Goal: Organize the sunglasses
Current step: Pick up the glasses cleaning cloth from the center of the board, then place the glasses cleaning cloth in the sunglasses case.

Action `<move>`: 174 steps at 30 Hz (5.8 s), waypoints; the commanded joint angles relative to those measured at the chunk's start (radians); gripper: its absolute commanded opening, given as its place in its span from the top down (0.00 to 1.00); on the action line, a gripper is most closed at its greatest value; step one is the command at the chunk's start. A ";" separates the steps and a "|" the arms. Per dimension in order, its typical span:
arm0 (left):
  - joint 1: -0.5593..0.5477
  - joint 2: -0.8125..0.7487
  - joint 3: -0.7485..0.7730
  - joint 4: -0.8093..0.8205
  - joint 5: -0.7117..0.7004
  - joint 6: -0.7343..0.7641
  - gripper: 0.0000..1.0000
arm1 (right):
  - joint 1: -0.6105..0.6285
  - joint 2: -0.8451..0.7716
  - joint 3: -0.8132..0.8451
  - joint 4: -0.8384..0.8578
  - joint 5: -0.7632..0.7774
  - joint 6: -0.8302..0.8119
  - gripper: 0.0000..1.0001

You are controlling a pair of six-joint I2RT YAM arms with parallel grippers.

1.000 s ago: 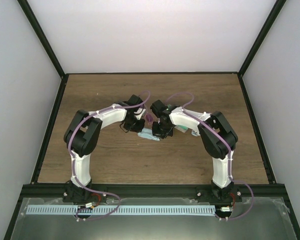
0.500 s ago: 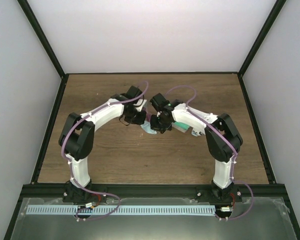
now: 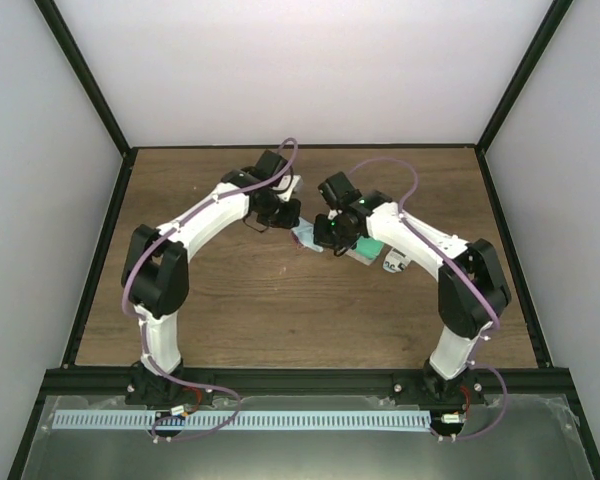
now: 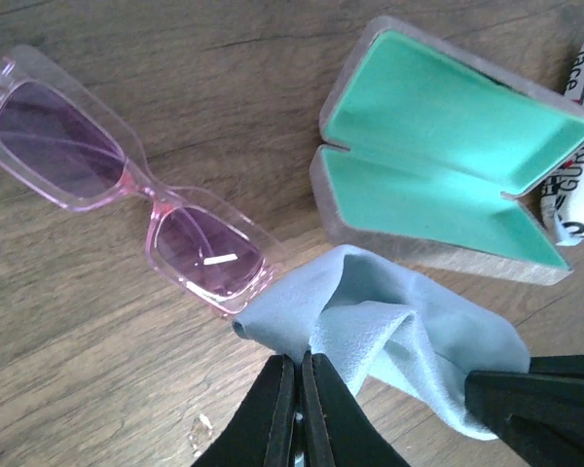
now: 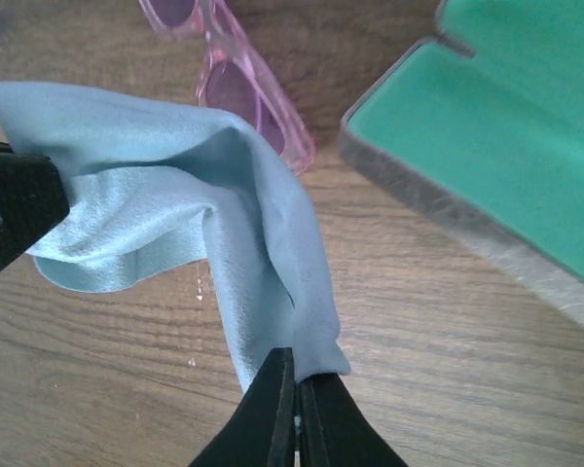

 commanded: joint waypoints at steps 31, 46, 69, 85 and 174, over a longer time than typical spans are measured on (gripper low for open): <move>-0.114 0.416 0.497 -0.059 0.130 -0.111 0.96 | -0.238 -0.153 -0.183 0.029 0.001 -0.150 0.99; -0.117 0.363 0.318 -0.039 0.089 -0.085 0.96 | -0.243 -0.165 -0.265 0.061 -0.011 -0.145 0.99; -0.117 0.323 0.242 -0.021 0.080 -0.070 0.96 | -0.241 -0.169 -0.353 0.116 -0.035 -0.100 0.99; -0.118 0.375 0.299 -0.029 0.050 -0.066 0.96 | -0.238 -0.126 -0.380 0.132 0.014 -0.111 0.99; 0.060 -0.022 -0.106 0.004 -0.031 -0.115 0.52 | -0.019 -0.032 -0.098 0.074 0.057 -0.030 0.55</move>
